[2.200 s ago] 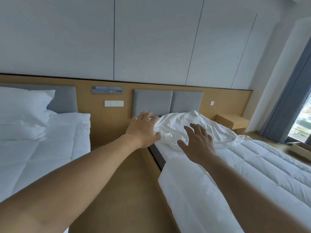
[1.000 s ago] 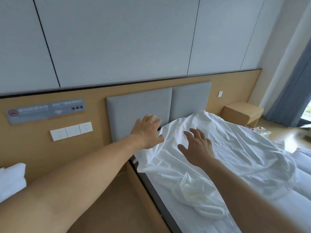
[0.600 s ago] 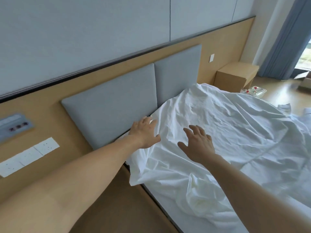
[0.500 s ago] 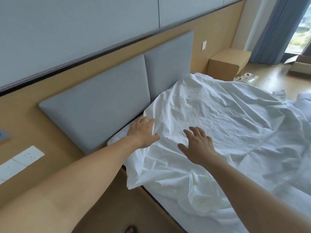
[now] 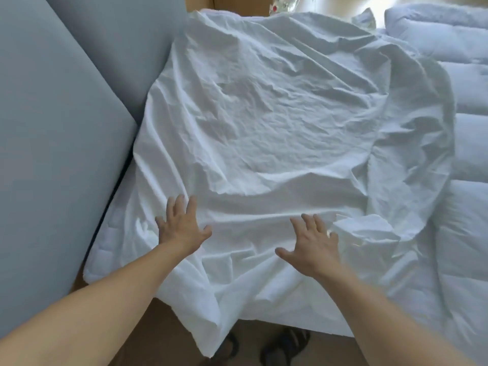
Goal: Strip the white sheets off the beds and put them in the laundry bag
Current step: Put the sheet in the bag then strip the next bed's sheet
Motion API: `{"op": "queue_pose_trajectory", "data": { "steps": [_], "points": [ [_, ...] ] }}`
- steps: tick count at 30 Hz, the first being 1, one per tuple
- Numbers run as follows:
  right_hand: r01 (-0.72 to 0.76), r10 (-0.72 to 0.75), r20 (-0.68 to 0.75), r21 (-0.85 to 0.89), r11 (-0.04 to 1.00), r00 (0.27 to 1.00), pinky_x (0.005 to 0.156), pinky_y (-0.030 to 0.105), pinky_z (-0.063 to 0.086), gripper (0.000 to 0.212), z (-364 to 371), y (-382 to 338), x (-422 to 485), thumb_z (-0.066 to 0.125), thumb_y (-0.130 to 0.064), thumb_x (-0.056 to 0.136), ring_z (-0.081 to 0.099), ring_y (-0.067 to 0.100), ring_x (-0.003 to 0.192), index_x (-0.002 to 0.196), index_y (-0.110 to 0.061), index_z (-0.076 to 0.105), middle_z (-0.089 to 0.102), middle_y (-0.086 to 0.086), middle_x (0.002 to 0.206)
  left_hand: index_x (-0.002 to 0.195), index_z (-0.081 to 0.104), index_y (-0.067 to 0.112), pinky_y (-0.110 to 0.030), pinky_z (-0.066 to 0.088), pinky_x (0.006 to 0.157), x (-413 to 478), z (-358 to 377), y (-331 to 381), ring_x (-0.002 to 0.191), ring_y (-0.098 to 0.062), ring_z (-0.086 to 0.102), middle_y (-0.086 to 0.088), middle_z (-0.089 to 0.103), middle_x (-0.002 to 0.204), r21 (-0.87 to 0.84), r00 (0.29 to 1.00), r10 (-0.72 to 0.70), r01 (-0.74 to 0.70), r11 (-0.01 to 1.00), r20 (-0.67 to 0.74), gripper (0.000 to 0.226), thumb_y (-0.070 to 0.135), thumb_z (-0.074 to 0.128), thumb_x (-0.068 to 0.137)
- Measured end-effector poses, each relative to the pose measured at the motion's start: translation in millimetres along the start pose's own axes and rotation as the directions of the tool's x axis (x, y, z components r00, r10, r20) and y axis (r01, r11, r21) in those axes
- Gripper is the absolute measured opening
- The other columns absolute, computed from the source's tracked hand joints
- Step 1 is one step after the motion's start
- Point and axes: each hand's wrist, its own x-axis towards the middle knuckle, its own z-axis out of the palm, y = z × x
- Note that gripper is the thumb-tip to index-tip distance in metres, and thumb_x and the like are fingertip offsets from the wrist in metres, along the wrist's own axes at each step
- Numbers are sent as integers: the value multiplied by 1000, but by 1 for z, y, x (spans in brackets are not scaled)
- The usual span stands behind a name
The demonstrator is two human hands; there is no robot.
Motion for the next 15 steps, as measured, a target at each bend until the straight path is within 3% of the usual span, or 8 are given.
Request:
{"op": "queue_pose_trajectory", "data": {
  "steps": [5,9,12,15],
  "points": [
    [-225,232,31,-150,963,972,106,74,13,104,31,22,36,42,-82,79,-23,37,149,157,-32,-5,-14,4,165,153,-22,28,-68,13,111,38,48,-26,146,-35,-26,-9,-24,161,73,996,-88,86,994,17,111,75,49,81],
    [-328,343,54,-184,926,938,99,83,11,114,49,42,55,45,-88,71,-26,41,146,154,-39,-15,-24,5,163,153,-22,28,-71,11,111,54,75,-36,146,-38,-23,-10,-27,160,15,989,-144,144,989,26,115,75,53,79],
    [-411,417,108,-76,909,902,99,83,17,120,69,52,68,54,-89,65,-23,43,147,152,-44,-15,-26,1,162,155,-14,25,-67,21,109,63,92,-36,148,-41,-7,-11,-18,162,-18,982,-183,184,983,51,114,75,54,78],
    [-404,404,108,-23,915,909,98,77,28,111,87,56,75,59,-85,65,-7,41,148,151,-46,0,-8,2,163,156,10,13,-56,37,104,70,101,-34,137,-41,24,-19,16,156,-13,987,-162,162,987,-13,103,58,63,81]
  ]
}}
